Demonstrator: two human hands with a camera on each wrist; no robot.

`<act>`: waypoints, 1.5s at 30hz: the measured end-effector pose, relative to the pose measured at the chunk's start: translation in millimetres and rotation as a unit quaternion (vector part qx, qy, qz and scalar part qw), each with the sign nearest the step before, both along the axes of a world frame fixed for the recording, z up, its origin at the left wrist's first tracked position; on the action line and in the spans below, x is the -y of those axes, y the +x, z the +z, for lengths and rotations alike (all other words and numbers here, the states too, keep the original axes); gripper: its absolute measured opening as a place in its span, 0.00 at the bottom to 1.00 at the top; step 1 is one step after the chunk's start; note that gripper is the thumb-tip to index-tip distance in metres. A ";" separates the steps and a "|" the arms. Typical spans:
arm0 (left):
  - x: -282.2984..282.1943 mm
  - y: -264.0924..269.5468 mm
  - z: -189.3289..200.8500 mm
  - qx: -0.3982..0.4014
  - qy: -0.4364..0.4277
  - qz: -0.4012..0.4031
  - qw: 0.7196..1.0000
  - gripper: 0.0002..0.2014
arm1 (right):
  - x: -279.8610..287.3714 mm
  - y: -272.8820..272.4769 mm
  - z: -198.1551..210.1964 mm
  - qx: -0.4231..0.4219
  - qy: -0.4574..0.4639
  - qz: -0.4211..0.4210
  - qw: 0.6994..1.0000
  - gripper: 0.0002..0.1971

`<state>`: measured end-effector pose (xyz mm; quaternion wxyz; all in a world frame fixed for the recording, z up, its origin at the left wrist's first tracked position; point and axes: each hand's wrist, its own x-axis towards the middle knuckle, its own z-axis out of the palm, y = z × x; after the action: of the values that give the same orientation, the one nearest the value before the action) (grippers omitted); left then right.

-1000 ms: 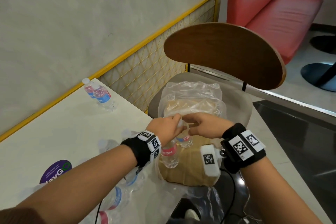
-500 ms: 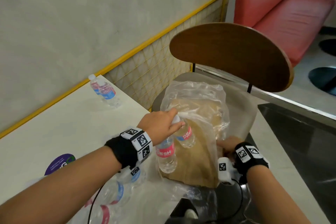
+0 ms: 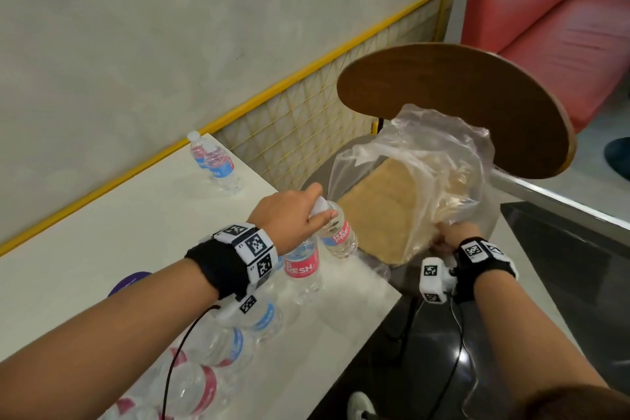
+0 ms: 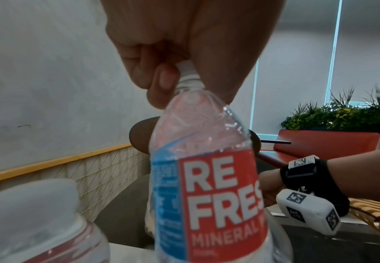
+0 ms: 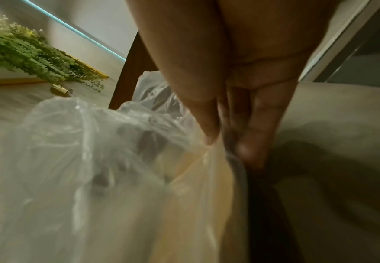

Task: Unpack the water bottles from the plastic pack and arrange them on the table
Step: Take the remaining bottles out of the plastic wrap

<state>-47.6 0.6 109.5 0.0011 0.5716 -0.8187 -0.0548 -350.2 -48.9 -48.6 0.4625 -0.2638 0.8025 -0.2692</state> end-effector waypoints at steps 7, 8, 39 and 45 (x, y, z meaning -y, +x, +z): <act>-3.2 -0.6 -20.3 0.058 0.042 -0.013 0.997 0.18 | 6.8 41.3 41.1 -0.104 -0.115 -0.083 0.984 0.25; -3.7 -1.3 -21.7 0.071 0.047 -0.020 0.996 0.18 | 5.3 52.8 51.4 -0.098 -0.162 -0.102 0.977 0.22; -26.4 7.7 -1.0 0.114 0.190 0.093 0.971 0.06 | -28.1 172.7 58.9 -0.054 -0.222 0.488 0.842 0.22; 10.9 22.2 39.0 0.031 0.143 0.140 0.979 0.05 | -2.3 178.3 61.8 -0.059 -0.242 0.468 0.848 0.16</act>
<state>-25.5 -10.3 148.5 -0.0986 0.6765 -0.7136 -0.1529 -171.9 -46.6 13.3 0.4073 -0.7271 0.5189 -0.1902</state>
